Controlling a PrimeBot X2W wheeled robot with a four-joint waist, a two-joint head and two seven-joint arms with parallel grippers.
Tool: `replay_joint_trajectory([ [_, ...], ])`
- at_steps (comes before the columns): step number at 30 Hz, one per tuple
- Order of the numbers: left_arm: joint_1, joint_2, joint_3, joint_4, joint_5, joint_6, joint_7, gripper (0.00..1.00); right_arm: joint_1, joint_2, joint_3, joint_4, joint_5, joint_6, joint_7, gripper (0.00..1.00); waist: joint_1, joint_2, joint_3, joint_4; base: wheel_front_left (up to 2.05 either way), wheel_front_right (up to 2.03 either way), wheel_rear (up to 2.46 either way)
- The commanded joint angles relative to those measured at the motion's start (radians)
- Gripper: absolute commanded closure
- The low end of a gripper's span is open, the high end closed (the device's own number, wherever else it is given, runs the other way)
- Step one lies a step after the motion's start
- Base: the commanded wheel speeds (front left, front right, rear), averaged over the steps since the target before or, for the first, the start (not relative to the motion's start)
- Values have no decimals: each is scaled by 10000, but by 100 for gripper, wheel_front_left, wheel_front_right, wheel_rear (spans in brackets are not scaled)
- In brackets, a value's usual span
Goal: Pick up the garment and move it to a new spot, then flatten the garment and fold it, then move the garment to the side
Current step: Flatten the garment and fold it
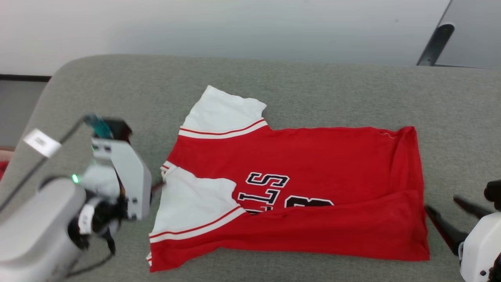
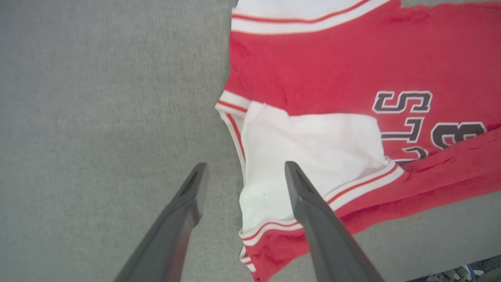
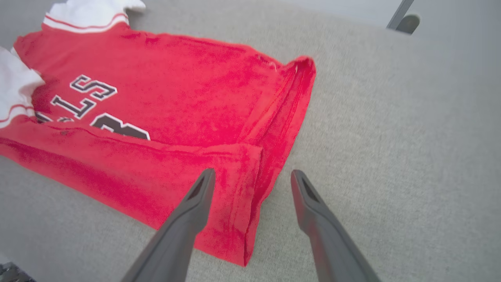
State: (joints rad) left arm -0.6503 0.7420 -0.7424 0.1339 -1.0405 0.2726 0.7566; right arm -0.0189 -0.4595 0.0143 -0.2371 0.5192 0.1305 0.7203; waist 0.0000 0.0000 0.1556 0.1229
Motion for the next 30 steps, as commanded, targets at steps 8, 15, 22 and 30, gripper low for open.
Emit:
replay_joint_trajectory([
  [8, -1296, -132, 745, 322, 922, -937, -2366, 0, -317, 60, 336, -236, -2352, -1, -5608, 0, 0, 0, 473, -894, 0, 0, 0],
  [15, -2244, -687, 1388, 1499, 1320, -1758, -4650, 0, -595, 1310, 118, 439, -4340, -1, -9346, 0, 0, 0, 1147, -1660, 0, 0, 0],
  [22, -3292, -937, 1365, 2913, 1363, -2371, -4691, 0, -921, 2017, 131, 558, -4767, -2, -9837, 0, 0, 0, 1947, -2277, 0, 0, 0],
  [30, -5090, -793, 800, 5109, 1257, -3048, -2052, 0, -1308, 2306, 310, -10, -4701, -2, -9860, 0, 0, 0, 3064, -3027, 0, 0, 0],
])
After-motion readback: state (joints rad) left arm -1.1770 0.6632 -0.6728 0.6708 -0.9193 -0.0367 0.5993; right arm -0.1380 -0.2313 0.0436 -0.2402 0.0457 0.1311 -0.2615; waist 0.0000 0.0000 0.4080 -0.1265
